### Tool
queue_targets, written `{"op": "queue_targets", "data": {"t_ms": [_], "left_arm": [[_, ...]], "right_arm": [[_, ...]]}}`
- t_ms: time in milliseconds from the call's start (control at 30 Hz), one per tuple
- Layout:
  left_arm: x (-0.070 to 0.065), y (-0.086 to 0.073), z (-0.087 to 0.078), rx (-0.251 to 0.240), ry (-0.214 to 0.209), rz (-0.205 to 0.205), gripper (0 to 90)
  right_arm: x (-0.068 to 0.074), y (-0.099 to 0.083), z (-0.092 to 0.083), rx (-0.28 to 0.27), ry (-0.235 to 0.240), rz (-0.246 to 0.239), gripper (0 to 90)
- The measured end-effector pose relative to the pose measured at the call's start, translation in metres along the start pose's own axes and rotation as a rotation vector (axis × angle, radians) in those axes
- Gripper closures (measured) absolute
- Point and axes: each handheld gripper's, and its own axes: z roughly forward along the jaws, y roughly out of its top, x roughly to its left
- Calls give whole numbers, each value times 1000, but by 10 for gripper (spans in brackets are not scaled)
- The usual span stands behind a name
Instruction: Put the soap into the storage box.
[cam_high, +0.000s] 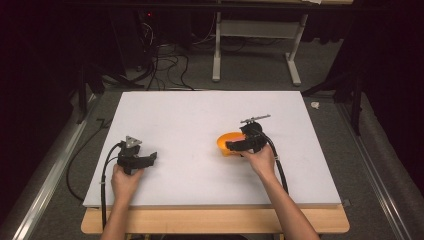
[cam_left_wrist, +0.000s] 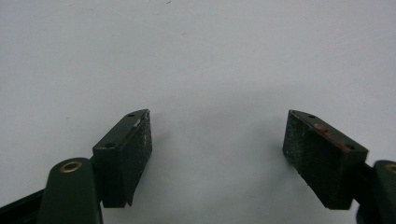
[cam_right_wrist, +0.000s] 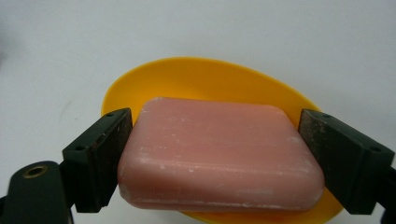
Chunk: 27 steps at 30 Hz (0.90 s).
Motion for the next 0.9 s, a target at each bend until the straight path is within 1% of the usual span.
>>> {"op": "queue_targets", "data": {"t_ms": [133, 233, 500, 600, 700, 900], "left_arm": [[0, 0, 0, 0, 0, 0, 243], [0, 0, 0, 0, 0, -1, 243], [0, 0, 0, 0, 0, -1, 243], [0, 0, 0, 0, 0, -1, 243], [0, 0, 0, 0, 0, -1, 243], [0, 0, 0, 0, 0, -1, 243]], "right_arm": [[1, 0, -2, -9, -4, -4, 131], [1, 1, -4, -25, 6, -2, 128], [3, 1, -8, -45, 11, -12, 128], [4, 1, -12, -61, -2, -35, 131], [3, 1, -17, -83, -7, -48, 133], [-4, -2, -31, -127, -7, -40, 142]]}}
